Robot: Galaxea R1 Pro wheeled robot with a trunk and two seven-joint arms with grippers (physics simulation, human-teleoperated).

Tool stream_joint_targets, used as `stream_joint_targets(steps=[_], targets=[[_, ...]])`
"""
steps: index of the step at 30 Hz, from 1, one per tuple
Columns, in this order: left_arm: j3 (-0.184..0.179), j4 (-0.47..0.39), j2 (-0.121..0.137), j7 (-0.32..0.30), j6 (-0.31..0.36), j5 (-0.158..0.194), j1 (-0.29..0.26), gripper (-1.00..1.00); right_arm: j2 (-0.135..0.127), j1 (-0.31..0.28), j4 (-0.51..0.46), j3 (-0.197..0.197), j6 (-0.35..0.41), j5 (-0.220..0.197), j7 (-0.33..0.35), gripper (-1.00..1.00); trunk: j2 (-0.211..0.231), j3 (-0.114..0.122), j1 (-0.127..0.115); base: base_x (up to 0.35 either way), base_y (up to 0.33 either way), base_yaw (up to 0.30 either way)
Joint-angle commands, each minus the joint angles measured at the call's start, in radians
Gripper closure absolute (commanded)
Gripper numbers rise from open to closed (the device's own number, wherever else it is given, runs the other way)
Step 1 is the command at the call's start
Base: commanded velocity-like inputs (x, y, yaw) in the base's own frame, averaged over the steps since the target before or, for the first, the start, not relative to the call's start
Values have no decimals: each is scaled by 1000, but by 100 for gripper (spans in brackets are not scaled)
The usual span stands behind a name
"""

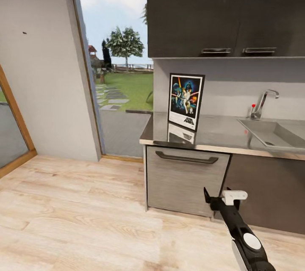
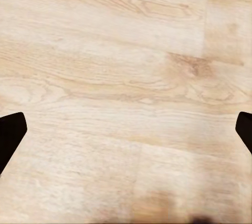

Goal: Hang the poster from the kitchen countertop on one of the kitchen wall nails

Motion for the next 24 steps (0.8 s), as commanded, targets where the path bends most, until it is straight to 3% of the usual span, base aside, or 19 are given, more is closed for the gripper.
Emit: stream_joint_targets(steps=[1,6,7,13,17,18,24], targets=[[1,-1,0,0,-2,0,0,-100,0,-5,-23,0,22,0,0,-100,0,-1,1,320,0,0],[1,-1,0,0,-2,0,0,-100,-1,-76,-106,-1,164,0,0,-100,0,-1,1,322,0,0],[1,-1,0,0,-2,0,0,-100,-2,-113,-117,-1,209,0,0,-100,0,-1,1,307,0,0],[1,-1,0,1,-2,0,0,-100,-4,-228,-134,-30,307,1,0,-100,0,-1,1,206,0,0],[1,-1,0,1,-2,0,0,-100,-7,-351,-139,-60,438,0,0,-100,0,-1,1,52,0,0],[1,-1,0,1,-2,0,0,-100,-13,-422,-141,-76,492,1,0,-100,0,-1,1,10,0,0],[1,-1,0,1,-2,0,0,-100,-17,-516,-133,-83,518,7,0,-100,0,-1,1,4,0,0]])
